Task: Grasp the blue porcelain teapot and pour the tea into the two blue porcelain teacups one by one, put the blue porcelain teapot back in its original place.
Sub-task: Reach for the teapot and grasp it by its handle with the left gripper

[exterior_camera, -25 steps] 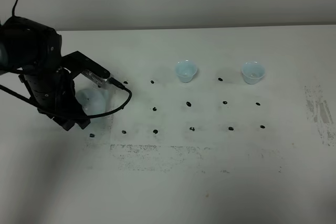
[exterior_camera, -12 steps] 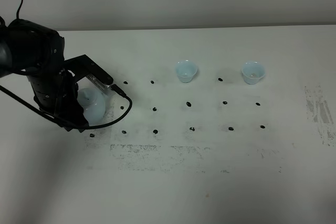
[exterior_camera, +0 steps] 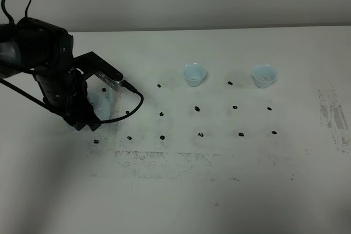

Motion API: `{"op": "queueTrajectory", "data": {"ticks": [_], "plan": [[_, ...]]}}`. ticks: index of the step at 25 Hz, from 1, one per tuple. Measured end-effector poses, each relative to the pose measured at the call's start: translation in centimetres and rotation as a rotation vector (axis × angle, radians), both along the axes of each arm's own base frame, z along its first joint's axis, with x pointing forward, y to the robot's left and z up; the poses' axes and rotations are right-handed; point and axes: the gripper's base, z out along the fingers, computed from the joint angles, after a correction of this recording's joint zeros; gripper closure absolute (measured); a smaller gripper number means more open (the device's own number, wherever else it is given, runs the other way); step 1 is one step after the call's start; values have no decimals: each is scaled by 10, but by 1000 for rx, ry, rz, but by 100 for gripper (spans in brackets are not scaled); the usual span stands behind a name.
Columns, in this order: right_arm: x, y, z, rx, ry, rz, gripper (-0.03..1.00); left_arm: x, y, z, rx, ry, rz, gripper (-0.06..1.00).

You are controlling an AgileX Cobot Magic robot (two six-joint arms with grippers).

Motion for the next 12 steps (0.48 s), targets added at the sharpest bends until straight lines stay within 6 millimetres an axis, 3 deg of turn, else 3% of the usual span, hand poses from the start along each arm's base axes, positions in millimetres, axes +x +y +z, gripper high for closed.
{"op": "queueTrajectory", "data": {"ticks": [12], "plan": [[0, 0, 0, 0, 0, 0, 73, 0, -1, 0, -7, 3, 5, 52]]}}
